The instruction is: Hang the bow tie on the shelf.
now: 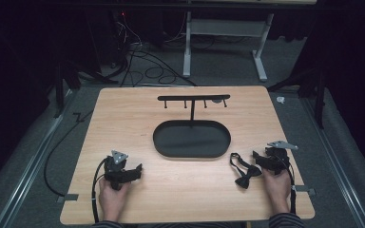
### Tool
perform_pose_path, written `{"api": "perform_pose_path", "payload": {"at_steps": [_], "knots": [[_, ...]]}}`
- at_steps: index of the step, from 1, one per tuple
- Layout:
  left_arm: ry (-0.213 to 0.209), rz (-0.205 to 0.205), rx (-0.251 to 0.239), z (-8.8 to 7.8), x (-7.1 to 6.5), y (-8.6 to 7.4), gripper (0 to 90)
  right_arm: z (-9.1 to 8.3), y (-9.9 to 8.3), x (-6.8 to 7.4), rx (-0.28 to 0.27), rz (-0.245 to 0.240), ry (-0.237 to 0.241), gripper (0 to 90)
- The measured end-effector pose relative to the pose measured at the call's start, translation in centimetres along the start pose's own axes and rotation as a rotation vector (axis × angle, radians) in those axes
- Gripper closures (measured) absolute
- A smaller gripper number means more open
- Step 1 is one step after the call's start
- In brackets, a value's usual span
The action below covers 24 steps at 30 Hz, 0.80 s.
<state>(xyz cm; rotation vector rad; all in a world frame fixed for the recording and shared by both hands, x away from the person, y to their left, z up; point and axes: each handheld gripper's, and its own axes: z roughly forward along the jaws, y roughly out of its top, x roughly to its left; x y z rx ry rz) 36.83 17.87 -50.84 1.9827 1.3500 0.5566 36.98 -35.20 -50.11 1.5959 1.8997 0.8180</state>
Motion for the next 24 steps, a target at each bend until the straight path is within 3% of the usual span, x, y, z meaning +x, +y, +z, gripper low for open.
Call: {"api": "perform_pose_path", "payload": {"at_steps": [24], "knots": [[0.000, 0.000, 0.000, 0.00, 0.00, 0.01, 14.9, -0.02, 0.01, -0.14, -0.001, 0.000, 0.000, 44.8]]}}
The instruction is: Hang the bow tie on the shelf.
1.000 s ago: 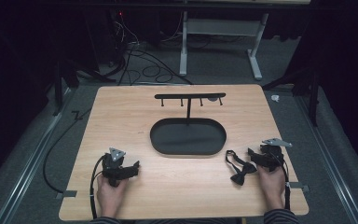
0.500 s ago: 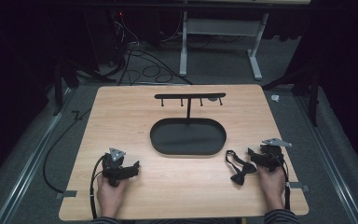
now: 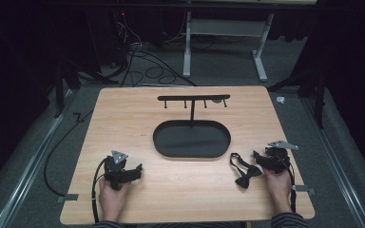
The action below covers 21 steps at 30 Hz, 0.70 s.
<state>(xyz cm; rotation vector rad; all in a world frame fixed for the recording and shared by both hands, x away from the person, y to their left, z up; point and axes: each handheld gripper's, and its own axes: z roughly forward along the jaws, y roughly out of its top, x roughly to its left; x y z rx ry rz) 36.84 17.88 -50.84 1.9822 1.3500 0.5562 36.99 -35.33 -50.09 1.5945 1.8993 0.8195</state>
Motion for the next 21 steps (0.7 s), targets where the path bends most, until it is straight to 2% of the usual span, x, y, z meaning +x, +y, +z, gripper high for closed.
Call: {"api": "perform_pose_path", "payload": {"at_steps": [2, 8, 11, 18, 21], "knots": [[0.000, 0.000, 0.000, 0.0, 0.0, 0.0, 14.9, 0.0, 0.0, -0.1, -0.001, -0.003, 0.002, 45.9], [0.000, 0.000, 0.000, 0.0, 0.0, 0.0, 14.9, -0.7, 0.0, -0.6, 0.008, 0.050, 0.039, 49.4], [0.000, 0.000, 0.000, 0.0, 0.0, 0.0, 14.9, -1.2, 0.0, -0.6, -0.012, 0.055, 0.050, 50.9], [0.000, 0.000, 0.000, 0.0, 0.0, 0.0, 14.9, -2.0, 0.1, -0.3, -0.037, 0.049, 0.090, 56.0], [0.000, -0.001, 0.000, 0.0, 0.0, 0.0, 14.9, -2.4, 0.2, 0.1, -0.040, 0.028, 0.101, 57.6]]}}
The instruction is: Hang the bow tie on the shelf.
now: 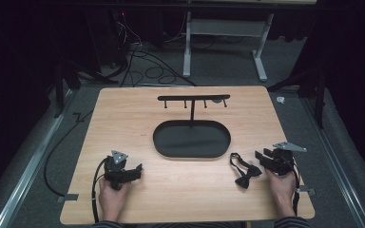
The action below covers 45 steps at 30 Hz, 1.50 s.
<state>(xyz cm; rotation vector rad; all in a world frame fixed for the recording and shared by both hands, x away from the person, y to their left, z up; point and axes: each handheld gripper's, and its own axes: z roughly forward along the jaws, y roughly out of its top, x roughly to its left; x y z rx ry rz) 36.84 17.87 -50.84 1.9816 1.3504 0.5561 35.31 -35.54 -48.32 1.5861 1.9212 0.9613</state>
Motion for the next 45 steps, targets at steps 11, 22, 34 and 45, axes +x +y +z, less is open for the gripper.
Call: {"api": "perform_pose_path", "payload": {"at_steps": [11, 22, 34, 45], "knots": [[0.000, 0.000, 0.000, 0.0, 0.0, 0.0, 14.9, -0.6, 0.1, 0.8, -0.015, -0.015, 0.045, 60.2], [0.000, 0.000, 0.000, 0.0, 0.0, 0.0, 14.9, -0.8, 0.3, 2.1, -0.026, -0.034, 0.087, 60.5], [0.000, 0.000, 0.000, 0.0, 0.0, 0.0, 14.9, -0.1, 0.9, 3.4, -0.019, -0.061, 0.133, 61.4], [0.000, 0.000, 0.000, 0.0, 0.0, 0.0, 14.9, 1.3, 1.3, 4.6, 0.017, -0.077, 0.150, 63.4]]}}
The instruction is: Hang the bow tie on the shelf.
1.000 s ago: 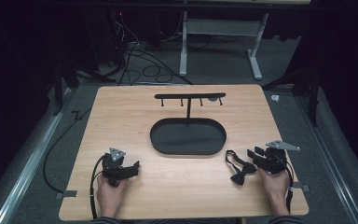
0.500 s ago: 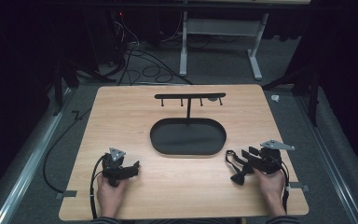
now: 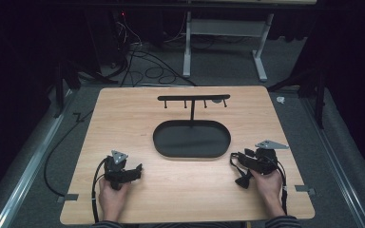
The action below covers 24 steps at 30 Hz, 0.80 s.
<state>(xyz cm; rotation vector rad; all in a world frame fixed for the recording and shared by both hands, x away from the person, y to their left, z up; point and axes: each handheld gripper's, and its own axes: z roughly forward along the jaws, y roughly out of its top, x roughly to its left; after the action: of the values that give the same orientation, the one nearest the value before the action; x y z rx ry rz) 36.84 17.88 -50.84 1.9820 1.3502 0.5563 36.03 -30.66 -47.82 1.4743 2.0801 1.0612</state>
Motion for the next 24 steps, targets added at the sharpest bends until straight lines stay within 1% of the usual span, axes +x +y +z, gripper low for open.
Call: {"api": "perform_pose_path", "payload": {"at_steps": [5, 8, 11, 13, 18, 22, 24], "knots": [[0.000, 0.000, 0.000, 0.0, 0.0, 0.0, 14.9, 0.5, 0.0, 0.1, 0.019, -0.006, 0.002, 64.5], [0.000, 0.000, 0.000, 0.0, 0.0, 0.0, 14.9, 1.0, -0.1, 0.1, 0.041, -0.001, 0.000, 65.0], [0.000, 0.000, 0.000, 0.0, 0.0, 0.0, 14.9, 1.3, -0.2, 0.2, 0.057, -0.007, -0.005, 66.1], [0.000, 0.000, 0.000, 0.0, 0.0, 0.0, 14.9, 1.5, -0.2, 0.3, 0.067, -0.012, -0.003, 67.8], [0.000, 0.000, 0.000, 0.0, 0.0, 0.0, 14.9, 1.9, -0.3, 0.3, 0.087, -0.008, 0.000, 72.8], [0.000, 0.000, 0.000, 0.0, 0.0, 0.0, 14.9, 1.9, -0.4, 0.4, 0.086, -0.014, -0.009, 76.4], [0.000, 0.000, 0.000, 0.0, 0.0, 0.0, 14.9, 1.8, -0.5, 0.3, 0.088, -0.010, -0.005, 77.9]]}}
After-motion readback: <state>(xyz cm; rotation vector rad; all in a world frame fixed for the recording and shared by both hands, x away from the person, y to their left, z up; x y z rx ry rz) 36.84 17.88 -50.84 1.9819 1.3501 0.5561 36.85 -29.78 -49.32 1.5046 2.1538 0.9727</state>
